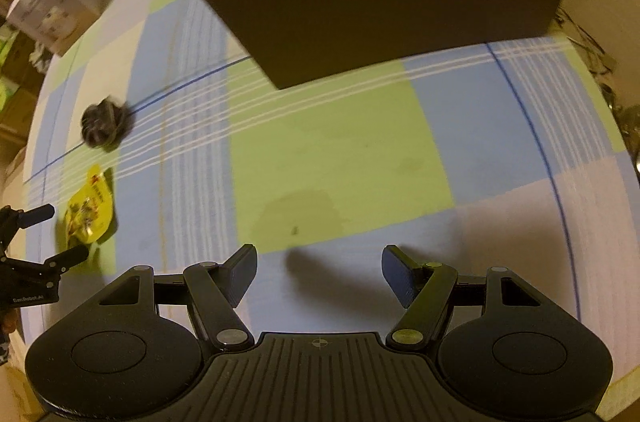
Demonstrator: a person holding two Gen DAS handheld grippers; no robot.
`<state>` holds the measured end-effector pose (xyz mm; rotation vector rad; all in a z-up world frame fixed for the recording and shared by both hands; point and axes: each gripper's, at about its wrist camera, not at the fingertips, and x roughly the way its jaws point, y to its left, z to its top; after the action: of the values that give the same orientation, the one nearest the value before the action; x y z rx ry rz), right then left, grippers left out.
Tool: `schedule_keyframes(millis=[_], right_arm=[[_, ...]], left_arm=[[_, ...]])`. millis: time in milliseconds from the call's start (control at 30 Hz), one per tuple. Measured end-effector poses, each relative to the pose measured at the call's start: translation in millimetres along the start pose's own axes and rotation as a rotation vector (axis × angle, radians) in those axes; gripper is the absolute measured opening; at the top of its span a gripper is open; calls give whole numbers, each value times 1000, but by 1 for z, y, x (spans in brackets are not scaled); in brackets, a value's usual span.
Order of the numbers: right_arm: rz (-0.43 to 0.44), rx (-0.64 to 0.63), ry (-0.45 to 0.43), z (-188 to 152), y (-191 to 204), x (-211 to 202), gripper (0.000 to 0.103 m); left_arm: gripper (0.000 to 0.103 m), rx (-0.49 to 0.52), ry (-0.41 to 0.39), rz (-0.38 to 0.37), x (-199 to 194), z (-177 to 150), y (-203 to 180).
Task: Organize objects
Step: 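Grasp the yellow snack packet with the left tool while the right tool grasps the brown scrunchie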
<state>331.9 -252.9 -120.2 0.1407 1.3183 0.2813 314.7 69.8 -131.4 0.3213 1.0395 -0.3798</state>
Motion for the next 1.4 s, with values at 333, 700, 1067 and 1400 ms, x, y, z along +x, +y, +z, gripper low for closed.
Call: schedule_keyframes(millis=[333, 700, 1067, 1400], right_arm=[[-29, 42, -4, 1, -4, -3, 67], [-26, 20, 9, 3, 1, 5, 66], [15, -76, 16, 4, 29, 20, 66], [117, -291, -7, 18, 96, 37, 66]], left_arm=[[74, 32, 15, -124, 17, 11, 6], [65, -47, 6, -101, 5, 4, -12], [63, -307, 3, 31, -18, -25, -1], [63, -530, 22, 219, -29, -49, 34]])
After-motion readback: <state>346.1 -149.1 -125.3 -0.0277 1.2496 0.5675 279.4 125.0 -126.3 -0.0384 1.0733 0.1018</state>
